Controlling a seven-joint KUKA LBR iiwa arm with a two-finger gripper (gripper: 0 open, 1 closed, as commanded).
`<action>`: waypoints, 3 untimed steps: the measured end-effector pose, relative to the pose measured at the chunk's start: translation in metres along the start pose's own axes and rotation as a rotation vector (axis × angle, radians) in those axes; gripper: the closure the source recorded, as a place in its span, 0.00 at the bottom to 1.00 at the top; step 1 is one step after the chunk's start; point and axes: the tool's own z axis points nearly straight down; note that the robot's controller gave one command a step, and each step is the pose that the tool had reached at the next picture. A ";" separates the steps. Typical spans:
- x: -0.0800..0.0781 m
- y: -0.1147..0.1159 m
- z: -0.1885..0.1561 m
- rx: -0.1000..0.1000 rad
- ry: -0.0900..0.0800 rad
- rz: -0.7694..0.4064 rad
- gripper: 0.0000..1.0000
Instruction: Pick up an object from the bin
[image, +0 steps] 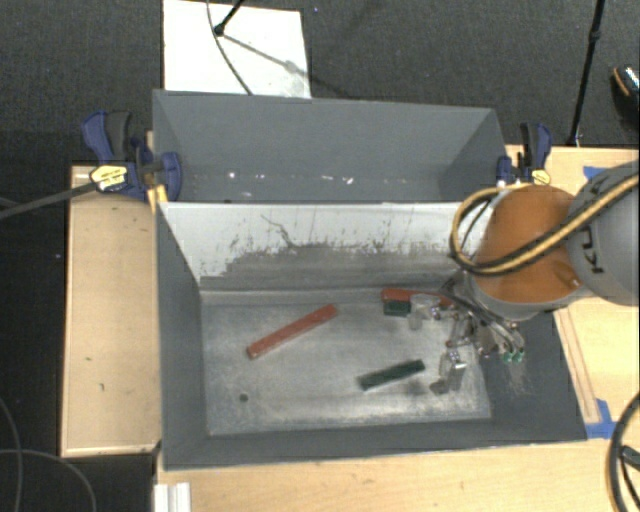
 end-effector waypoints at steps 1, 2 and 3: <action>0.000 0.040 0.026 0.000 -0.003 -0.297 0.00; 0.000 0.038 0.025 0.002 -0.004 -0.297 1.00; -0.010 0.017 -0.134 0.008 -0.012 -0.705 1.00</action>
Offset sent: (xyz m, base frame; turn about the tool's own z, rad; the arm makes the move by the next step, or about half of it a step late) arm -0.0069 0.0375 -0.0252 -0.2972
